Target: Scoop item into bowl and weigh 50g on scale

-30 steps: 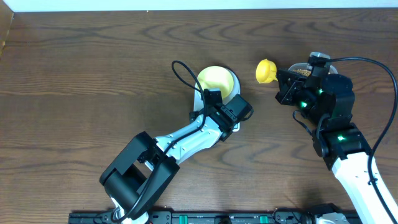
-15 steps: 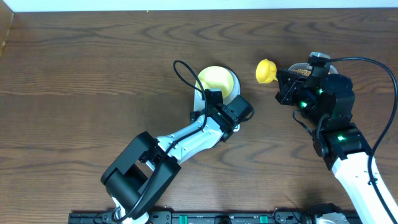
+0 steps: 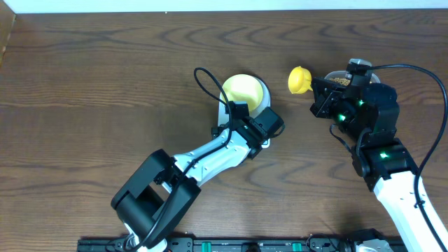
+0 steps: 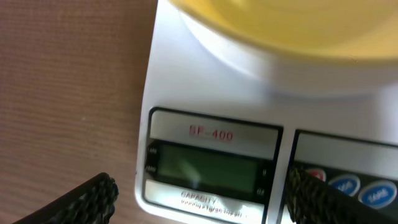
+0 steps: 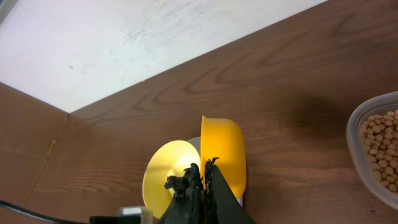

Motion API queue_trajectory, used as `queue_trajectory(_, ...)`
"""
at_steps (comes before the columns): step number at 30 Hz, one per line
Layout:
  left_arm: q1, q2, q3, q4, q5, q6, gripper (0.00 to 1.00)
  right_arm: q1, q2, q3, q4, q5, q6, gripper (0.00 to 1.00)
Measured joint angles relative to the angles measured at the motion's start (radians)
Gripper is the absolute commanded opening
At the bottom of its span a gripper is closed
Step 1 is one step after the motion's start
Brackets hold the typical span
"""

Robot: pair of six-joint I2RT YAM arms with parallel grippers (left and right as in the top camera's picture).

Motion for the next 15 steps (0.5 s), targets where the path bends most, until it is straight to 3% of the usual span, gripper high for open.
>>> queue_trajectory(15,0.000,-0.136,-0.008,-0.038,0.015,0.014,0.88,0.000,0.000,0.000,0.007,0.024,-0.012,0.01)
